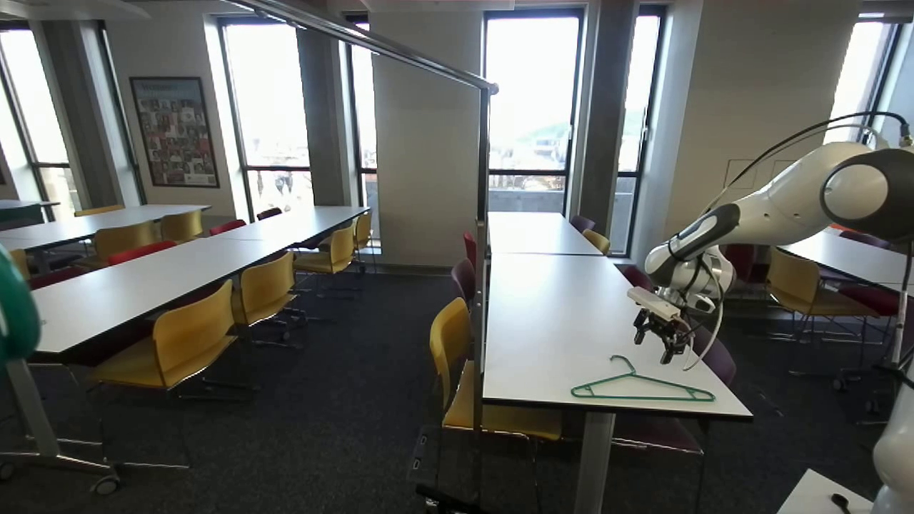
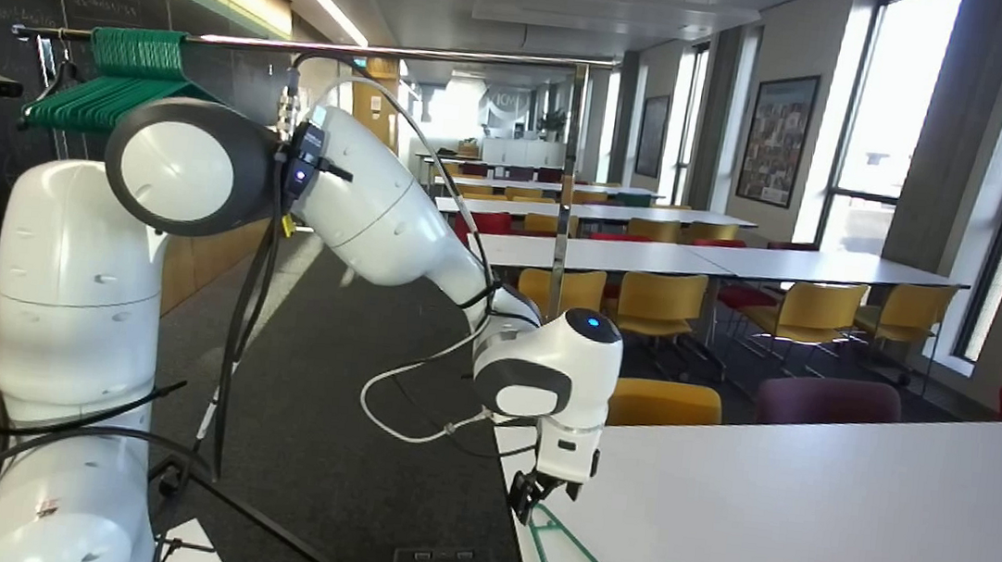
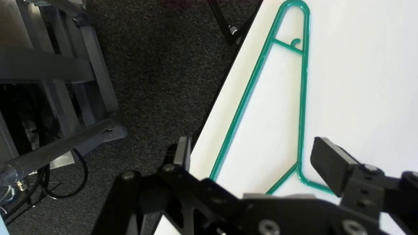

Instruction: Put the hanger from the table on the rail.

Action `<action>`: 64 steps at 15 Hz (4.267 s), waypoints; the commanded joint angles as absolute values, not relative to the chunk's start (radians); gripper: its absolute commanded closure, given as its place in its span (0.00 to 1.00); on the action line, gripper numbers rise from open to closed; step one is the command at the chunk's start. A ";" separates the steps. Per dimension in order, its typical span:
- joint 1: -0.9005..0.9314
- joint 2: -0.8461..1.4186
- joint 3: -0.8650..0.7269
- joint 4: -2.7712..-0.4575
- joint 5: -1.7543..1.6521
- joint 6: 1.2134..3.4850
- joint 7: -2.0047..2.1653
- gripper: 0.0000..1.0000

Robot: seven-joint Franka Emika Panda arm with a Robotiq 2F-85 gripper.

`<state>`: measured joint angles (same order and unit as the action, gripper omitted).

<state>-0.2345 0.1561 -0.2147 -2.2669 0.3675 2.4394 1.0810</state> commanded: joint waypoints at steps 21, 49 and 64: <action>-0.130 0.535 -0.244 -2.166 0.344 2.759 1.536 0.00; -0.079 0.540 -0.325 -2.194 0.299 2.780 1.569 0.98; 0.226 0.223 -0.434 -2.614 0.277 3.229 1.559 0.98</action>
